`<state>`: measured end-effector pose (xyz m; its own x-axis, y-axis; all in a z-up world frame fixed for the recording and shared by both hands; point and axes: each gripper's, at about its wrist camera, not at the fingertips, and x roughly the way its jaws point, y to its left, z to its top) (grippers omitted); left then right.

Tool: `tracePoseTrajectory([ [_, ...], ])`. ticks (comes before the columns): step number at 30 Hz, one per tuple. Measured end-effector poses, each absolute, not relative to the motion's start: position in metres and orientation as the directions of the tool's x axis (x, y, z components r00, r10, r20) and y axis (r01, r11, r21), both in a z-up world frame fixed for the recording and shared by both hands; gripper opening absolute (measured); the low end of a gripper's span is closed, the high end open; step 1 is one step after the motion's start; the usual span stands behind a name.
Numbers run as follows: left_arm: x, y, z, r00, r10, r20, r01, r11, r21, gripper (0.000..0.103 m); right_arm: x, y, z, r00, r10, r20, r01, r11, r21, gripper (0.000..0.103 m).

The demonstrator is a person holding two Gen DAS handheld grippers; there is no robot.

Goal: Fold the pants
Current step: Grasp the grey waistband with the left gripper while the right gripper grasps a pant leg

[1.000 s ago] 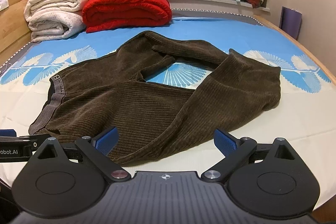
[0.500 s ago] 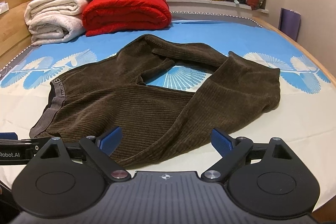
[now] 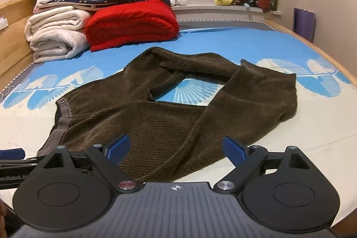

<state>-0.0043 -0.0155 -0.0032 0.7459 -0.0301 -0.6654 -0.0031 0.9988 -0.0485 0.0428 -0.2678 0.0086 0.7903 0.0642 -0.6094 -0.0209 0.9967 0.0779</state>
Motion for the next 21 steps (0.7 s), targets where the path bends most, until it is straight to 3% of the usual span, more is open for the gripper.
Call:
tracePoseTrajectory([
  [2,-0.006,-0.018,0.001,0.761,-0.03,-0.648,0.012,0.999,-0.033,0.066,0.044,-0.271,0.009,0.79,0.059,-0.61,-0.008,0.996,0.086,0.091],
  [8,0.004,-0.009,0.026,0.778,-0.076,-0.624,0.056,0.997,-0.052,0.063,0.044,-0.279,0.013,0.803,0.051,-0.593,0.016,0.994,0.108,0.091],
  [14,0.054,0.021,0.048,0.804,-0.043,-0.593,0.115,0.99,0.084,0.059,0.05,-0.306,0.026,0.84,0.045,-0.541,0.045,0.987,0.152,0.087],
  [18,0.092,0.056,0.036,0.805,-0.008,-0.594,0.1,0.987,0.122,0.042,0.071,-0.332,0.044,0.85,0.024,-0.526,0.048,0.991,0.122,0.072],
  [21,0.106,0.086,0.001,0.768,0.023,-0.64,0.025,0.997,0.066,0.032,0.098,-0.351,0.054,0.858,-0.009,-0.514,0.06,0.995,0.083,0.052],
])
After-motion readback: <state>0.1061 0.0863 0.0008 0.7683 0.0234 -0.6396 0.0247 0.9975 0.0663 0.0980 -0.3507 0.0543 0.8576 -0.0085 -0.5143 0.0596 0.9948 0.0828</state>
